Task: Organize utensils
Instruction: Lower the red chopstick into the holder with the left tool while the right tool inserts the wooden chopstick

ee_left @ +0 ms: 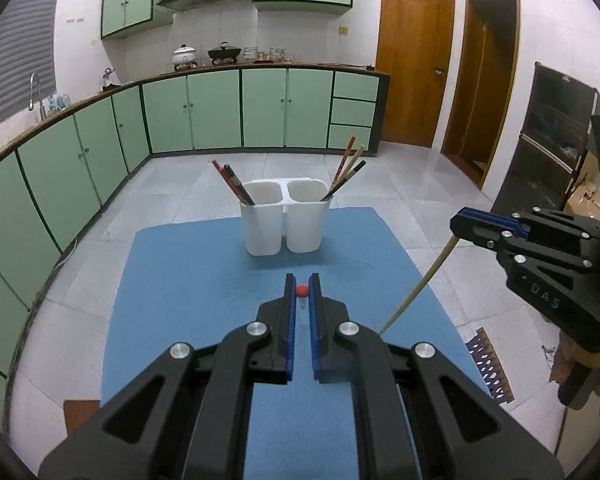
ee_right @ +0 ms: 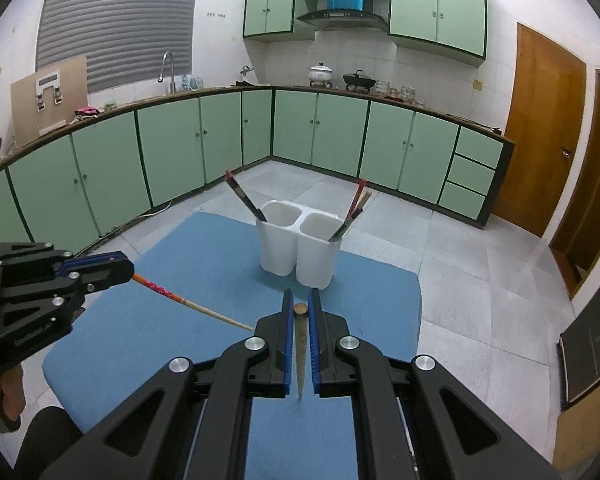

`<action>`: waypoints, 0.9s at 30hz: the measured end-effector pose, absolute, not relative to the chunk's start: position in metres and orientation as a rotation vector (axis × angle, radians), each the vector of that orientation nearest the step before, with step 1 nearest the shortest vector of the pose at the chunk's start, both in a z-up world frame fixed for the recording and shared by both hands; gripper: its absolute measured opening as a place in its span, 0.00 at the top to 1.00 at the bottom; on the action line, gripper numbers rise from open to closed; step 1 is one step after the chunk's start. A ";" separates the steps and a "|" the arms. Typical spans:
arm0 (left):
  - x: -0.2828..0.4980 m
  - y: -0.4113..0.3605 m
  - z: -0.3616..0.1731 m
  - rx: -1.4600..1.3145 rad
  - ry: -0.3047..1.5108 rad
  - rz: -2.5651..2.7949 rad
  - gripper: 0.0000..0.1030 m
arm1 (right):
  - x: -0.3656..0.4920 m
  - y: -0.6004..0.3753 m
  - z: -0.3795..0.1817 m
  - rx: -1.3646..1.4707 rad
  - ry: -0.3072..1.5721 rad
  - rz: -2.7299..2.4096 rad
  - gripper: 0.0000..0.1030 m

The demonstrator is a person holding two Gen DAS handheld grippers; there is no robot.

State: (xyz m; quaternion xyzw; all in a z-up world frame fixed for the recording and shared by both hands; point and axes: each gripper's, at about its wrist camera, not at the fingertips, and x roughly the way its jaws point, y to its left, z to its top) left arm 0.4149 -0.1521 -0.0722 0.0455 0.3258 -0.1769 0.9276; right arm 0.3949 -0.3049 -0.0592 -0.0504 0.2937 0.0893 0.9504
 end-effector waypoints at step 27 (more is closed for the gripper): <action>0.554 -0.172 0.038 0.115 0.680 -0.309 0.95 | 0.504 -0.291 0.075 -0.024 0.384 0.162 0.93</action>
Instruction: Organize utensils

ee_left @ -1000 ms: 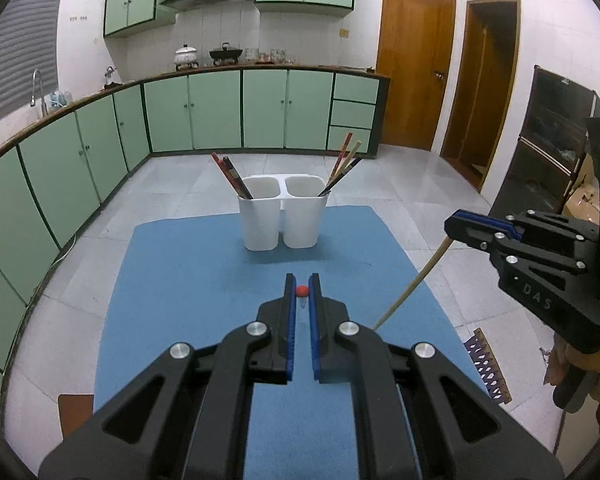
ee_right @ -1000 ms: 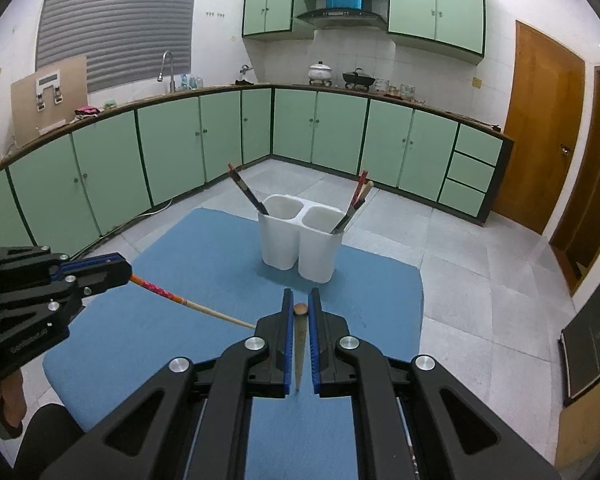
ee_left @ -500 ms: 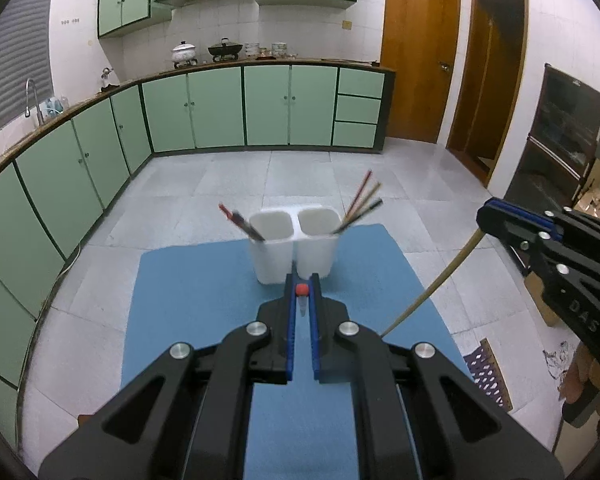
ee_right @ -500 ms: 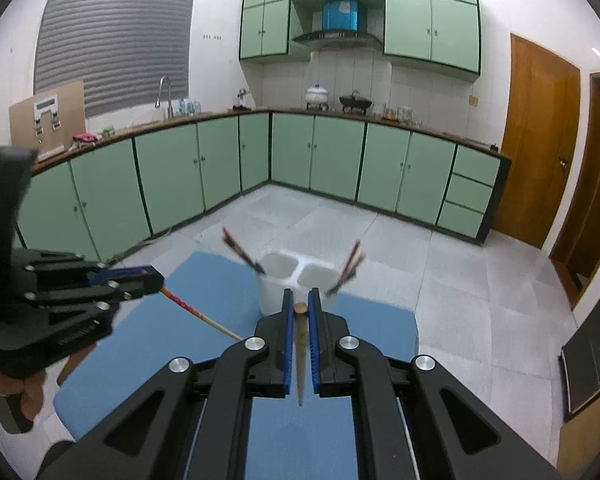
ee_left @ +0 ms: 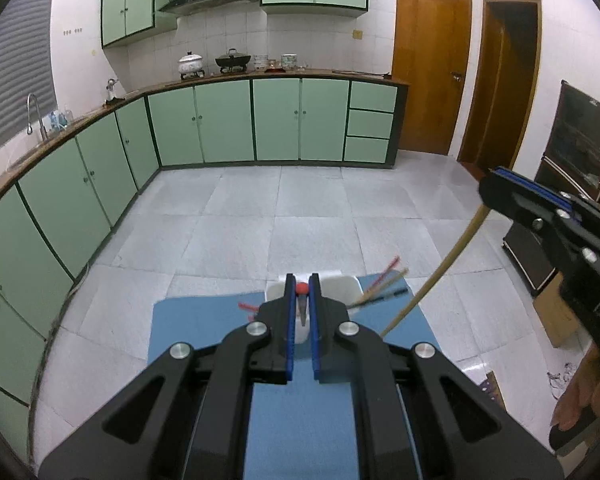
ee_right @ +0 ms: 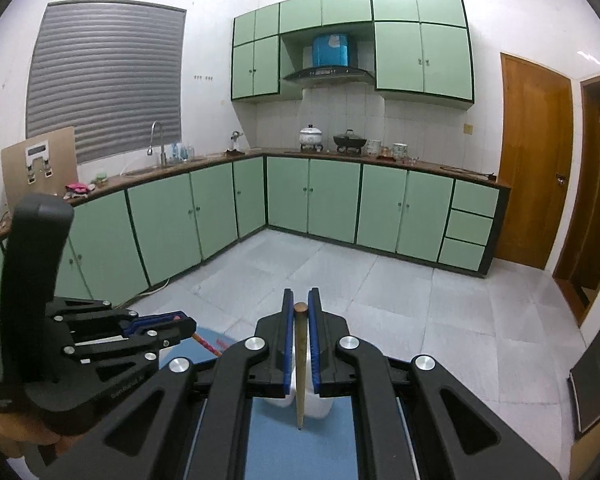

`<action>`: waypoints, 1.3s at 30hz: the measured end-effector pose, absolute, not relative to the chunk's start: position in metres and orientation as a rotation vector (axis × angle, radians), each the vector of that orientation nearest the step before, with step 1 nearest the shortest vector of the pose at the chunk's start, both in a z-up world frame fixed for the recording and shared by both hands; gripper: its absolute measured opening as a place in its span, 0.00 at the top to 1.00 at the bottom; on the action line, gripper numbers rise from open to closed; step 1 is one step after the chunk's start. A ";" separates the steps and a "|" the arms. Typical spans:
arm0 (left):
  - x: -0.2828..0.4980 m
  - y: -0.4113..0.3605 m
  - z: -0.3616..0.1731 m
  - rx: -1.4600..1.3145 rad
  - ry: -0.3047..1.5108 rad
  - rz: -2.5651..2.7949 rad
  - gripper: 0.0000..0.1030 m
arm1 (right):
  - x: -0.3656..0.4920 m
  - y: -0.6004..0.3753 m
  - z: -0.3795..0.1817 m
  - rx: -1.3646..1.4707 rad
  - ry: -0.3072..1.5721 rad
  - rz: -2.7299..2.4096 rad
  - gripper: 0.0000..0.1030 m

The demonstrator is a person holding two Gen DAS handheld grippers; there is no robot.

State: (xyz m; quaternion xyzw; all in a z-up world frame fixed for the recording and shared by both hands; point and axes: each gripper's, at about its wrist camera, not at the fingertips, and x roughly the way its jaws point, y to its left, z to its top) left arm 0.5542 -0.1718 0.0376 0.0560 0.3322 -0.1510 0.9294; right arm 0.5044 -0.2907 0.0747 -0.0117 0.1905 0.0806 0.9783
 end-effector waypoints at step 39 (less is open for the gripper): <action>0.536 -0.126 0.013 0.081 0.558 -0.212 0.20 | 0.498 -0.290 -0.002 0.061 0.393 0.001 0.31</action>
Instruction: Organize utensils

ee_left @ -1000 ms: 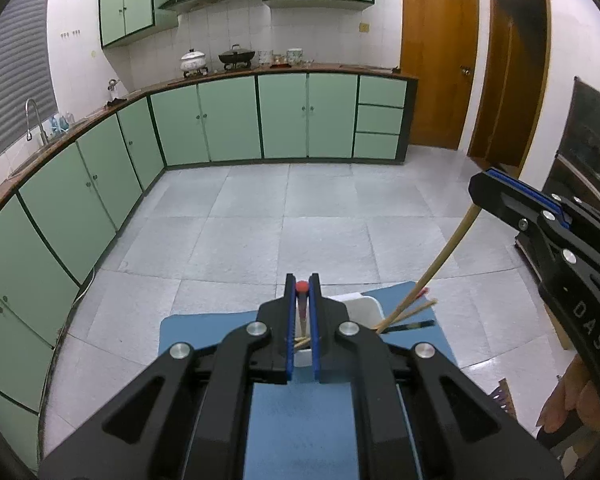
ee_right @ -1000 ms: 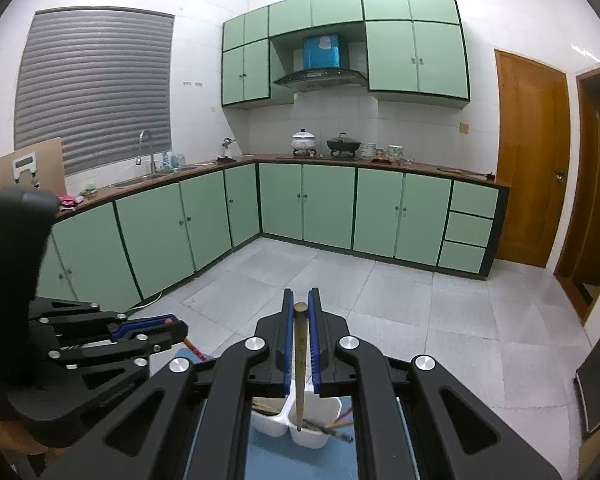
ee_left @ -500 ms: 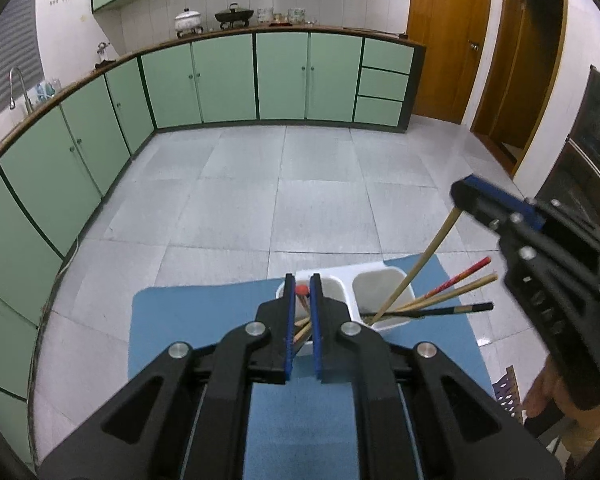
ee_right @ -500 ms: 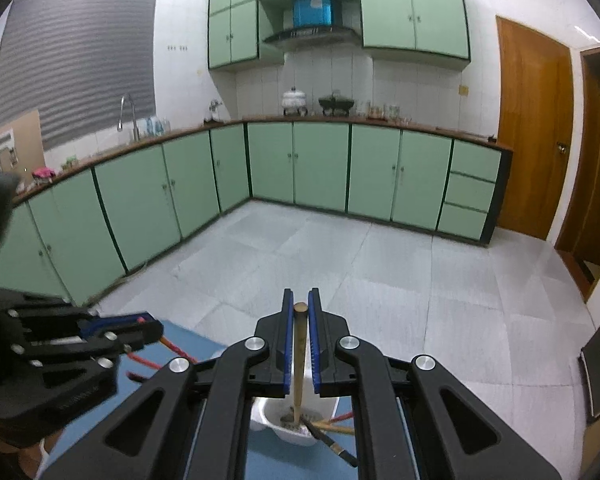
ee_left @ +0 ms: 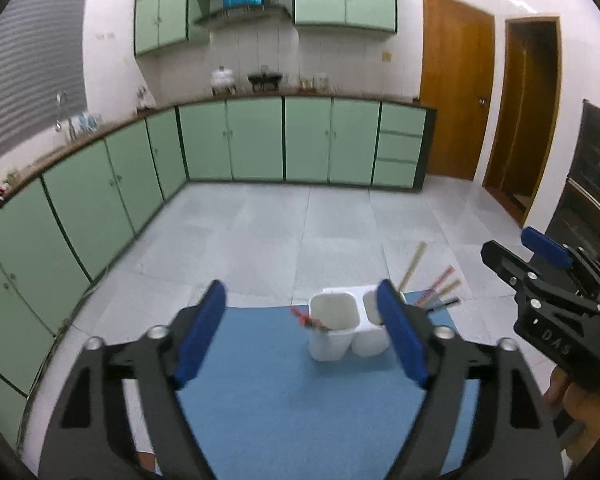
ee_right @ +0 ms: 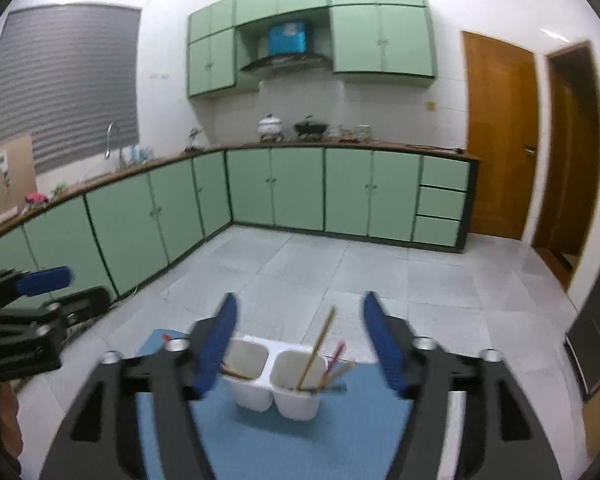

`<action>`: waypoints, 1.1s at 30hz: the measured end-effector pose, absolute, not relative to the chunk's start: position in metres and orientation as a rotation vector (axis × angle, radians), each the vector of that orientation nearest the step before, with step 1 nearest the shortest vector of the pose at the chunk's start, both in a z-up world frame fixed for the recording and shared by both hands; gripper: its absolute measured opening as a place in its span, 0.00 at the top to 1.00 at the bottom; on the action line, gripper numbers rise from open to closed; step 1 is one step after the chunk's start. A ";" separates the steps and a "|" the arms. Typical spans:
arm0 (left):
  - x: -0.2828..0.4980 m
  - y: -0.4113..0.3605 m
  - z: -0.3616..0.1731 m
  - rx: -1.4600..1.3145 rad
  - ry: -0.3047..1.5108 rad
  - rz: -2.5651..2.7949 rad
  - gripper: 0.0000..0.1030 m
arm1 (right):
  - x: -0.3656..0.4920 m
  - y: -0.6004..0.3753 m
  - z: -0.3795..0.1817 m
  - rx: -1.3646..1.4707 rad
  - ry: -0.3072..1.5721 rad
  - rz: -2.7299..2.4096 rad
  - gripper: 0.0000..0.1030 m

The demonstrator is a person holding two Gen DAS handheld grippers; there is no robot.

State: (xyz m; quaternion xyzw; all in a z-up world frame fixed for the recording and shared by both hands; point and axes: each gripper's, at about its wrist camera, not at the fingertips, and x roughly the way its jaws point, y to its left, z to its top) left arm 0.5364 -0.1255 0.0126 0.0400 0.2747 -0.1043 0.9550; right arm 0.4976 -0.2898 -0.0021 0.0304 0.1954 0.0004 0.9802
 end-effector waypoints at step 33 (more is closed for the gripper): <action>0.198 -0.076 -0.098 0.074 0.648 -0.138 0.07 | 0.151 -0.243 -0.098 0.094 0.548 -0.095 0.06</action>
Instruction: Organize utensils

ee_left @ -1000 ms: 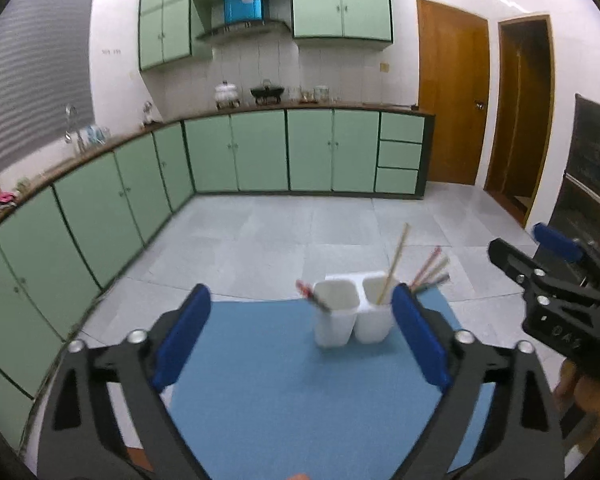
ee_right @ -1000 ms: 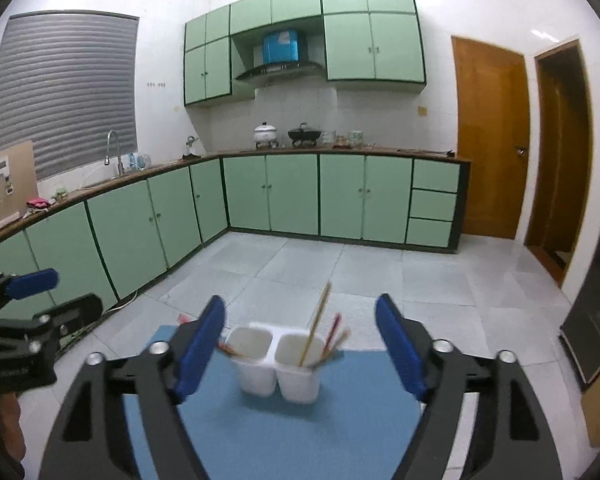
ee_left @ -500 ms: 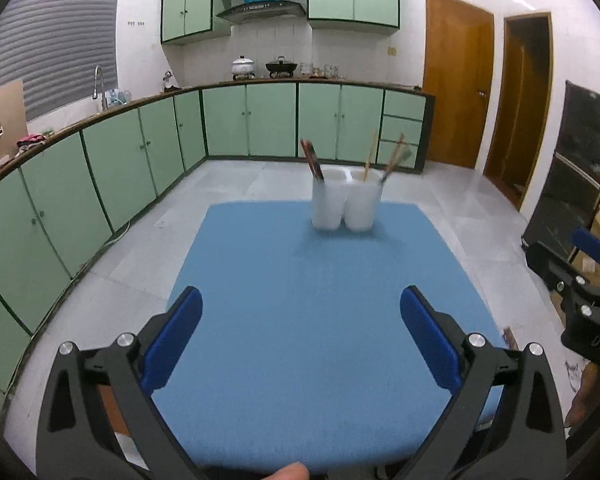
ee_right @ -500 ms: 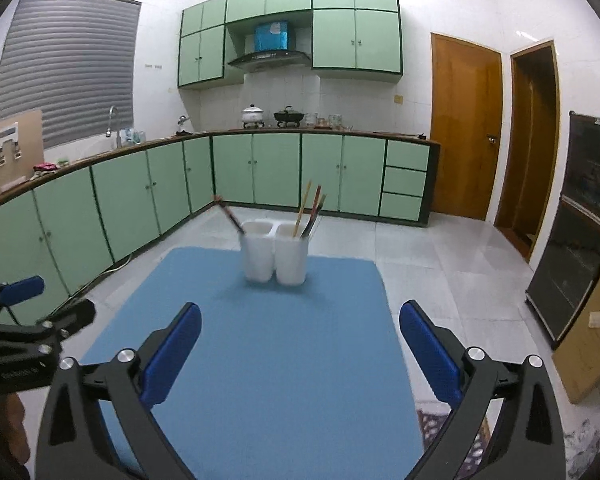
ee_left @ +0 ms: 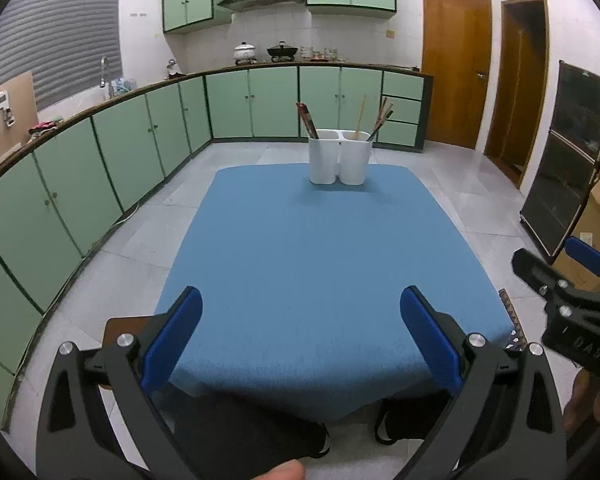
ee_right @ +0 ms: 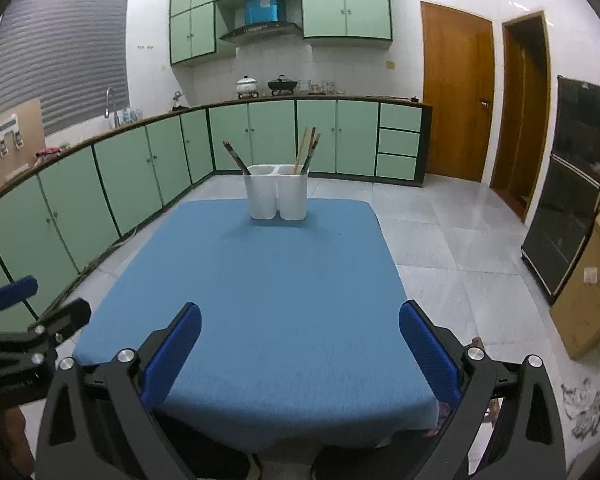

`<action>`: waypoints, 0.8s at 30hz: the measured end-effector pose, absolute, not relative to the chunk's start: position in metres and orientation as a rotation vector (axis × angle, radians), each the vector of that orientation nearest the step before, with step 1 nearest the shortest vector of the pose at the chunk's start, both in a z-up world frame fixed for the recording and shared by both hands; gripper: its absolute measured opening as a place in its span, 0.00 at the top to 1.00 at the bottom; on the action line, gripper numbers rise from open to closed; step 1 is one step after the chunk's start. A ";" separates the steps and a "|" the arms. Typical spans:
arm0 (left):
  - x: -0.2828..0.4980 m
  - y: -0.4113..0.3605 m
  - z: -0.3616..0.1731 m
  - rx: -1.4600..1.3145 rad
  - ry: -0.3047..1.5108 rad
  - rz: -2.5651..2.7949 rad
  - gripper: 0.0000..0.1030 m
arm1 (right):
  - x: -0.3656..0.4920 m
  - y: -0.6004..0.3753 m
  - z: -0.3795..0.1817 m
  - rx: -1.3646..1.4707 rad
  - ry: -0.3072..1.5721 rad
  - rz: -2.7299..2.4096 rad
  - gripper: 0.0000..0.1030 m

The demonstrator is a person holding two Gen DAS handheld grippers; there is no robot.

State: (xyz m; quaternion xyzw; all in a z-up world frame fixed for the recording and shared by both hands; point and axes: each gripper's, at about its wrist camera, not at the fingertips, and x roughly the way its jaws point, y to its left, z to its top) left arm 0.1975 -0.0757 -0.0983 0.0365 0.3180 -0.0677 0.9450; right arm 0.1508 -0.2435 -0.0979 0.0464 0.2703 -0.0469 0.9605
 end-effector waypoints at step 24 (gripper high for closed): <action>0.137 -0.067 -0.049 0.041 0.504 -0.116 0.05 | 0.102 -0.230 -0.050 0.055 0.390 -0.089 0.06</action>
